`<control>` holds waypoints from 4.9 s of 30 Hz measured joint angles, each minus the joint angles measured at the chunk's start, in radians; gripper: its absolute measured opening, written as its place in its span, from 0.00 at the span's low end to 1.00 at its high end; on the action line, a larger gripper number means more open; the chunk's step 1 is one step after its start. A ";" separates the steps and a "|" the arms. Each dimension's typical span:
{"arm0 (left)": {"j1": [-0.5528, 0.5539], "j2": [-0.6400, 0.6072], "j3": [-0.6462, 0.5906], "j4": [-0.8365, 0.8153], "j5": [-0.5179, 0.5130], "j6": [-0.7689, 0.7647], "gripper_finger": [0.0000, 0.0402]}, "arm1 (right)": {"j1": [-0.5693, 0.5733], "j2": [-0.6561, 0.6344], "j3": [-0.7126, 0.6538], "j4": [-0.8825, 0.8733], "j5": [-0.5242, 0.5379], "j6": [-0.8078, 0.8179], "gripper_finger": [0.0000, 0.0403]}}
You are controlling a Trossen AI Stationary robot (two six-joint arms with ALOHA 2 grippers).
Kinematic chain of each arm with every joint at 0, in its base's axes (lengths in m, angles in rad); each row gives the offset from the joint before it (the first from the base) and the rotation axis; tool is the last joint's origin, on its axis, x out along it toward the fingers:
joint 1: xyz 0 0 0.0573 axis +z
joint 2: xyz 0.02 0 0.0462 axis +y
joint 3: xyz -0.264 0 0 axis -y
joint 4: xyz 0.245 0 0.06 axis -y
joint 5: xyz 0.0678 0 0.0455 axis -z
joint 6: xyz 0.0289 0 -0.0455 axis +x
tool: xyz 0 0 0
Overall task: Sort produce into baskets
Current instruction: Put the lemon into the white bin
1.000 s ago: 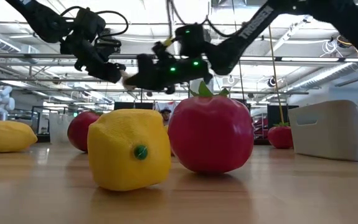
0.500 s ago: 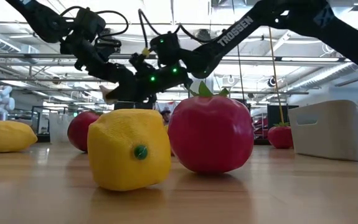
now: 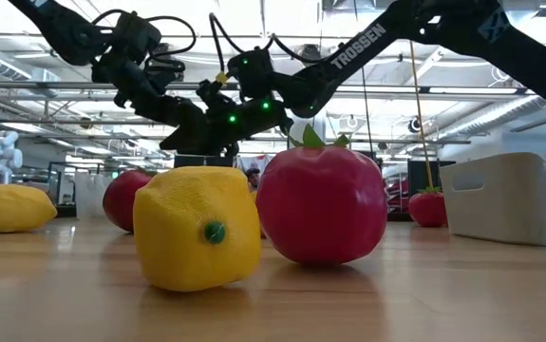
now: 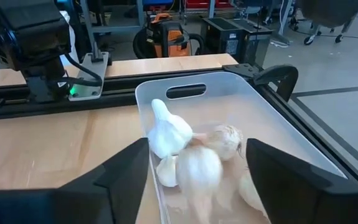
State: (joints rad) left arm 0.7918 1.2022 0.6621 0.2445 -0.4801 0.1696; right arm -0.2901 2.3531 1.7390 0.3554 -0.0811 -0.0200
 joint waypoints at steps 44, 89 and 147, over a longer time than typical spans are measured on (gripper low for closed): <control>-0.409 -0.298 -0.001 -0.511 0.895 -0.024 0.29 | 0.476 -0.408 -0.001 -1.279 0.312 0.516 0.69; -0.474 -0.331 -0.114 -0.437 0.765 0.046 0.45 | 0.467 -0.208 -0.044 -1.157 0.289 0.532 0.69; -0.473 -0.332 -0.113 -0.463 0.467 -0.006 0.45 | 0.272 -0.115 0.423 -1.562 0.558 0.194 0.52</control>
State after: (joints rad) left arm 0.3183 0.8703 0.5488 -0.2185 -0.0130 0.1635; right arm -0.0182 2.2383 2.1620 -1.2062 0.4768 0.1738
